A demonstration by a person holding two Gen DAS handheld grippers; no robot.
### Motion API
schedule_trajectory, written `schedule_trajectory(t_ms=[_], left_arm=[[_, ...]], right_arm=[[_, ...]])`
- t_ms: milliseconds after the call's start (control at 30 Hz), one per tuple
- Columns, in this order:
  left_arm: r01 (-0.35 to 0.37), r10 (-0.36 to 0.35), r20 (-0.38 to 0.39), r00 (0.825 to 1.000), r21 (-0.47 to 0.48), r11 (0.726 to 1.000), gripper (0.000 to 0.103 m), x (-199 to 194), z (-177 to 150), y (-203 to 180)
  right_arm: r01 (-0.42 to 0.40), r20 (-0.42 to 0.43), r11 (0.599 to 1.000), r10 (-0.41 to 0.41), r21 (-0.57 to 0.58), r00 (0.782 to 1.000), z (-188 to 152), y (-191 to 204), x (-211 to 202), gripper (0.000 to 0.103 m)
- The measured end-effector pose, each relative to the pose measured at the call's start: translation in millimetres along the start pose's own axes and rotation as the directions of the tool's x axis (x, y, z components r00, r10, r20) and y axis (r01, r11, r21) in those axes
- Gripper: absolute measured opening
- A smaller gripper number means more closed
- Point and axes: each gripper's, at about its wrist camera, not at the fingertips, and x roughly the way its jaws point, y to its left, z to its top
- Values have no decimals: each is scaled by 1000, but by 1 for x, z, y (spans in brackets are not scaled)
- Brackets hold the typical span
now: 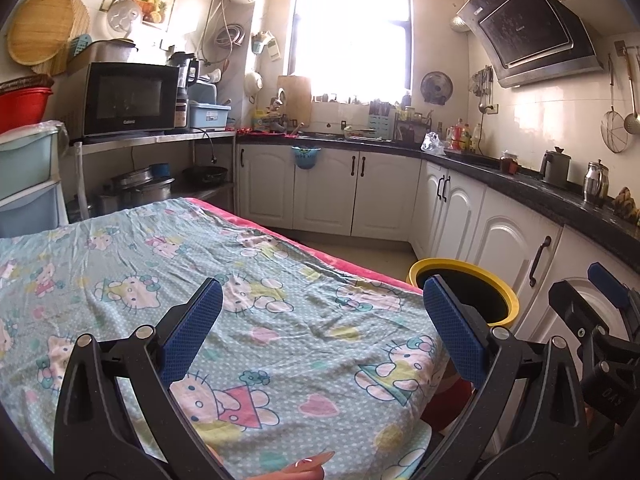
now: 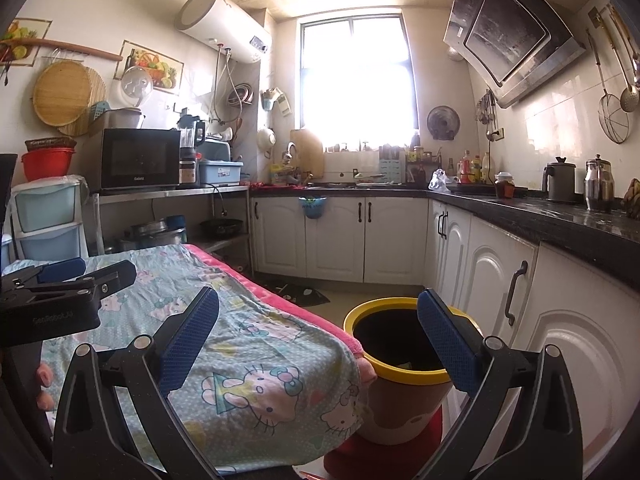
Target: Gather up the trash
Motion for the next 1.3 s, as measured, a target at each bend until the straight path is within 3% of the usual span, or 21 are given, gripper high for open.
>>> schedule_trajectory(t_ms=[1300], left_arm=[[-14,14,13,1000,-2,1000,92,-2,5,1]], right_arm=[[-7,7,1000,7,-3,1000,1,2,-4,97]])
